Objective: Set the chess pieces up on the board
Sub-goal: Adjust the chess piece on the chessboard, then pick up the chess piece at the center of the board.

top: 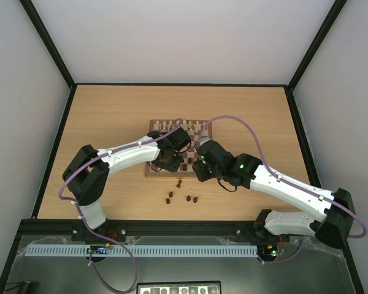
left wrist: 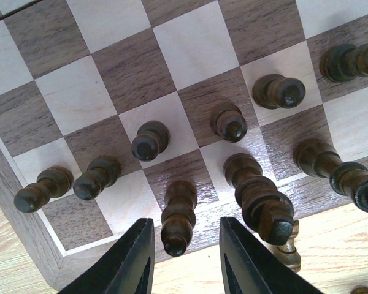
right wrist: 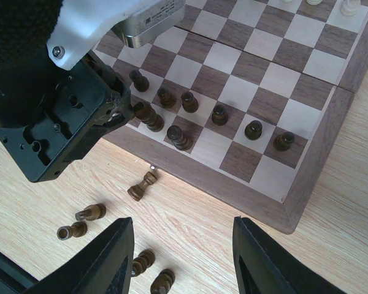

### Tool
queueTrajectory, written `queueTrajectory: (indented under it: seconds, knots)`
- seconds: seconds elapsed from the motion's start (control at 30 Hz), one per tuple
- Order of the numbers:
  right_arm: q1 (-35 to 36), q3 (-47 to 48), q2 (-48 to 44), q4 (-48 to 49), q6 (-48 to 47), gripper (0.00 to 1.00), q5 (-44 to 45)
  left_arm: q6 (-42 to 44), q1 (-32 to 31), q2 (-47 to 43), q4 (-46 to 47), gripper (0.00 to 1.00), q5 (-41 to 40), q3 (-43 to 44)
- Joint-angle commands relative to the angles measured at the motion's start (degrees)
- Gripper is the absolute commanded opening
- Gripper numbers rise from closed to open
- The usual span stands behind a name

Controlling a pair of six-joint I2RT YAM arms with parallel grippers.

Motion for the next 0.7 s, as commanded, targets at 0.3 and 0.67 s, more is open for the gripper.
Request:
queueTrajectory:
  seconds: [0.3,0.67]
  knots:
    - [-0.3,-0.8,1.3,-1.1,-0.2,0.46,-1.1,-1.3,-0.9,-12.4,-1.2,0.5,-1.8,4.1]
    - [0.6,-1.3,1.8,-1.0,2.5,0.46,-5.7,-7.8,-2.6,-36.2,5.4,0.68,-0.1,-9.5]
